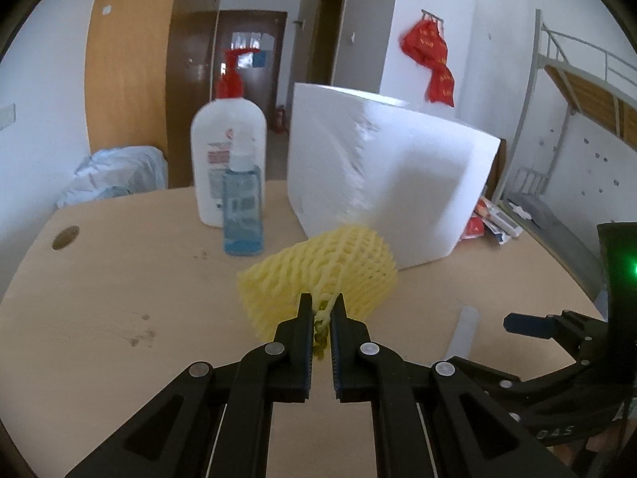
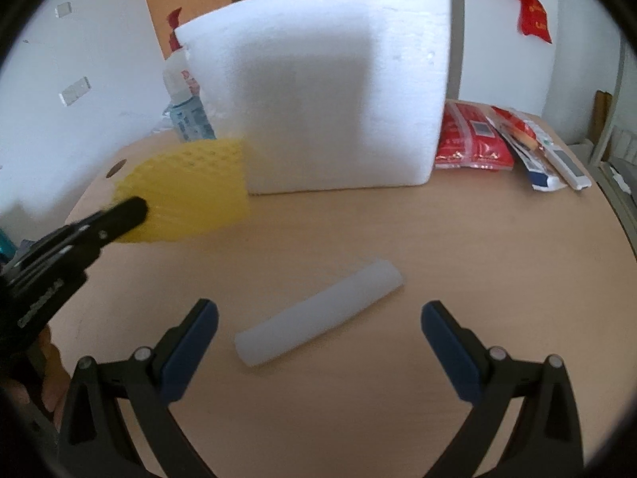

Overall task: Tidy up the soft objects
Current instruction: 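Lift the yellow net with the left gripper while the right grasps the white foam stick, then lift the white foam stick with the right gripper while the left holds the net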

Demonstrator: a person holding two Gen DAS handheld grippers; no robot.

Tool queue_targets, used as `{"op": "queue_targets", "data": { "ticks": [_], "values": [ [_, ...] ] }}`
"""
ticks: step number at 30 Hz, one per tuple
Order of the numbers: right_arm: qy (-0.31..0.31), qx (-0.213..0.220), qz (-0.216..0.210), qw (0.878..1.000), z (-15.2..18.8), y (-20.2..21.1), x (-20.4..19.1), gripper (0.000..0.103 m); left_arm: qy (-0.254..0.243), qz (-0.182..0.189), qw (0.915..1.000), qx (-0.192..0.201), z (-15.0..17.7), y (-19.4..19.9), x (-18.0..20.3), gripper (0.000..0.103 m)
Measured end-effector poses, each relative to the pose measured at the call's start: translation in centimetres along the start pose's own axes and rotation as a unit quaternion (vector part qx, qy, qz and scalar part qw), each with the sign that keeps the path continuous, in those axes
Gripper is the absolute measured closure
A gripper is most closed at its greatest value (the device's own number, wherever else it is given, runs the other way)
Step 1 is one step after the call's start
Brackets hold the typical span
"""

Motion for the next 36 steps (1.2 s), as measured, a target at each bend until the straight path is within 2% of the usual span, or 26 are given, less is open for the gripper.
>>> {"op": "queue_targets", "data": {
  "ticks": [4, 12, 19, 23, 27, 35, 36],
  "values": [
    [-0.01, -0.014, 0.017, 1.0, 0.3, -0.7, -0.5, 0.01, 0.001, -0.002, 1.0, 0.003, 0.0, 0.2, -0.7, 0.095],
    [-0.031, -0.025, 0.05, 0.998, 1.2, -1.4, -0.1, 0.037, -0.007, 0.002, 0.9998, 0.018, 0.1, 1.2, -1.2, 0.095],
    [-0.035, -0.029, 0.066, 0.997, 1.8, -1.3, -0.3, 0.049, -0.008, 0.003, 0.9997, 0.023, 0.1, 1.4, -1.0, 0.095],
    [-0.035, -0.026, 0.068, 0.997, 2.1, -1.2, 0.2, 0.053, -0.013, 0.003, 0.9996, 0.024, 0.2, 1.4, -0.8, 0.095],
    [-0.049, -0.023, 0.06, 0.997, 1.4, -1.0, -0.5, 0.065, -0.015, 0.006, 0.9994, 0.032, 0.1, 1.9, -0.5, 0.095],
    [-0.073, -0.007, 0.031, 0.997, 1.2, -0.8, -0.2, 0.078, -0.016, 0.01, 0.9991, 0.039, 0.0, 2.2, -0.3, 0.095],
    [-0.075, -0.001, 0.026, 0.997, 1.1, -0.6, -0.1, 0.082, -0.016, 0.011, 0.9991, 0.038, 0.0, 2.2, -0.3, 0.095]
  ]
}}
Point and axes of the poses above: each gripper's, at about its wrist camera, not at the fingertips, and y roughly against the way its jaws point, x to its right, z to its underside, the point moved 8 cm from there along -y, roughly the way its jaws point, and after that the axes turned 4 degrees about -z, right-handed, at the moved point
